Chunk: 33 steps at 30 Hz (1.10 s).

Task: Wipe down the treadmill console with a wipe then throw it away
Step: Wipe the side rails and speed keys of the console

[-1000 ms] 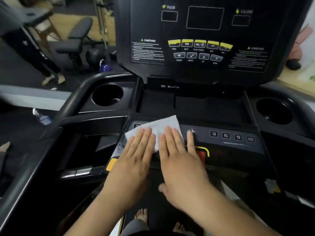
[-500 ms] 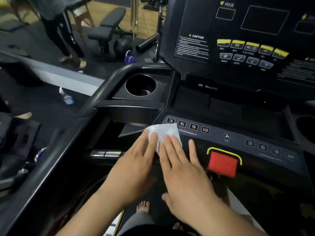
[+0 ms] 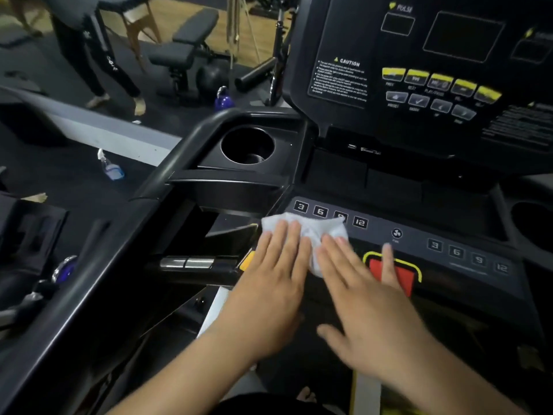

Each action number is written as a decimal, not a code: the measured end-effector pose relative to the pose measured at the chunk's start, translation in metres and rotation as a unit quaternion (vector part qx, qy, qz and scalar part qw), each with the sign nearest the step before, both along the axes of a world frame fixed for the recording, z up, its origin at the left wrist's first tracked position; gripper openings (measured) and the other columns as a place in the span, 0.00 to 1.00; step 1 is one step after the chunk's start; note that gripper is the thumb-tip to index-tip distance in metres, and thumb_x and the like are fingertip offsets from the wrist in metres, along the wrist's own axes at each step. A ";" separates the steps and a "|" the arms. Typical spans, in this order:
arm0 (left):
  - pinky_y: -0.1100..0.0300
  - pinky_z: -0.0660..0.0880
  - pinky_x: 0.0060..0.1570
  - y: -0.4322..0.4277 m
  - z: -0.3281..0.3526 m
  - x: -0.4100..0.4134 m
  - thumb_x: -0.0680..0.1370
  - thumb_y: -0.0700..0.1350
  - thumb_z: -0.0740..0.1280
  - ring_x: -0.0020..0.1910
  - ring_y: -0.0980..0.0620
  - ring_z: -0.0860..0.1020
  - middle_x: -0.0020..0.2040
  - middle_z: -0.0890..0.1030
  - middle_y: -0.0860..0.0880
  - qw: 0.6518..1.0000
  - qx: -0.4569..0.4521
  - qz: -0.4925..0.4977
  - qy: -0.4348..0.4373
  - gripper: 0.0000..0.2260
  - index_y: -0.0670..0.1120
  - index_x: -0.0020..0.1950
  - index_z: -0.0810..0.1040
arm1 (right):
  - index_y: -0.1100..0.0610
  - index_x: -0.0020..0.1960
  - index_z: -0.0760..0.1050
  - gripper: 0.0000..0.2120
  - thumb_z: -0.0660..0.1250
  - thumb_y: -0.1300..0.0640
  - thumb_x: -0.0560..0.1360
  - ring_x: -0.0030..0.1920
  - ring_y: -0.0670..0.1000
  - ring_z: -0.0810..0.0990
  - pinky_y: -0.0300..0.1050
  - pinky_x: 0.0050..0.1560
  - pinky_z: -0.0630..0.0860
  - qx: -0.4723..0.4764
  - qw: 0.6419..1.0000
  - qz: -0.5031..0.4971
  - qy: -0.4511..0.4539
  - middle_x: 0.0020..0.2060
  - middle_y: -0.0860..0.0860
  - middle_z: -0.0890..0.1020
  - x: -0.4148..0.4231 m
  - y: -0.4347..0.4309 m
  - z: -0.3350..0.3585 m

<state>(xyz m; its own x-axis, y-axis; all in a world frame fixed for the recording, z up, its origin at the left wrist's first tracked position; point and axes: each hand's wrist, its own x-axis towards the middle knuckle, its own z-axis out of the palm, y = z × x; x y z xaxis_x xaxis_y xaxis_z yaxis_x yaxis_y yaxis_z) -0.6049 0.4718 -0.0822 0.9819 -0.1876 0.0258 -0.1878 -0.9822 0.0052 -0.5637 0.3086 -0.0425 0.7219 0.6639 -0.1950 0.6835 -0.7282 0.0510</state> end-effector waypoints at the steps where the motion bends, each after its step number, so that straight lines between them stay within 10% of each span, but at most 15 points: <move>1: 0.38 0.52 0.75 -0.005 0.004 0.011 0.67 0.61 0.73 0.77 0.32 0.48 0.77 0.51 0.30 1.000 0.010 -0.012 0.004 0.53 0.33 0.78 0.51 | 0.57 0.79 0.46 0.56 0.70 0.33 0.64 0.78 0.52 0.48 0.75 0.70 0.47 -0.016 1.000 -0.013 0.000 0.79 0.53 0.47 0.010 -0.004 0.005; 6: 0.43 0.34 0.75 -0.030 0.017 0.065 0.76 0.61 0.63 0.75 0.37 0.29 0.76 0.31 0.35 0.998 0.038 -0.040 0.013 0.50 0.36 0.76 0.32 | 0.54 0.78 0.32 0.52 0.60 0.31 0.72 0.77 0.48 0.34 0.69 0.73 0.38 -0.002 0.996 -0.091 0.015 0.78 0.50 0.34 0.047 -0.009 0.022; 12: 0.41 0.54 0.73 -0.027 -0.006 0.009 0.62 0.60 0.76 0.78 0.35 0.53 0.78 0.55 0.34 0.994 0.008 -0.106 -0.007 0.54 0.33 0.77 0.56 | 0.53 0.76 0.28 0.49 0.60 0.35 0.75 0.74 0.49 0.26 0.68 0.72 0.33 -0.010 0.993 -0.101 0.064 0.75 0.49 0.28 -0.007 -0.033 0.010; 17: 0.38 0.67 0.69 0.002 0.009 0.034 0.59 0.50 0.78 0.75 0.35 0.62 0.75 0.62 0.33 0.997 0.025 -0.075 -0.024 0.49 0.33 0.74 0.63 | 0.52 0.79 0.46 0.36 0.56 0.38 0.79 0.78 0.47 0.39 0.71 0.72 0.36 0.033 0.993 -0.097 0.060 0.79 0.49 0.43 0.017 -0.018 0.029; 23: 0.41 0.68 0.68 0.020 0.008 0.026 0.58 0.56 0.79 0.74 0.38 0.64 0.74 0.66 0.34 0.997 0.019 -0.077 -0.010 0.50 0.34 0.73 0.67 | 0.58 0.79 0.43 0.33 0.54 0.50 0.81 0.78 0.52 0.39 0.62 0.76 0.39 0.056 0.997 -0.028 0.033 0.79 0.54 0.44 0.025 0.019 0.019; 30: 0.51 0.57 0.74 0.045 0.015 0.023 0.69 0.62 0.64 0.76 0.51 0.57 0.77 0.62 0.47 0.985 -0.165 -0.039 -0.026 0.40 0.43 0.76 0.64 | 0.58 0.79 0.38 0.40 0.59 0.50 0.77 0.77 0.52 0.34 0.66 0.73 0.36 0.041 0.998 0.013 0.034 0.79 0.54 0.38 0.016 0.041 0.004; 33: 0.52 0.59 0.76 0.052 0.020 0.045 0.69 0.60 0.64 0.72 0.48 0.69 0.72 0.71 0.51 0.970 -0.240 -0.008 0.032 0.36 0.48 0.74 0.62 | 0.57 0.79 0.39 0.41 0.60 0.52 0.76 0.77 0.49 0.35 0.68 0.73 0.36 0.052 0.998 0.004 0.023 0.79 0.52 0.39 0.038 0.059 0.006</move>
<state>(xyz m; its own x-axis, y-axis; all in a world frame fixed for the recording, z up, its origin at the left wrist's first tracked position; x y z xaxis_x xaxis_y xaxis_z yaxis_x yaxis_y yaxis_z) -0.5598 0.5241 -0.0620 0.9816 -0.1839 0.0521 -0.1864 -0.8607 0.4737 -0.5255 0.3680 -0.0365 0.7076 0.6886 -0.1585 0.6898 -0.7218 -0.0558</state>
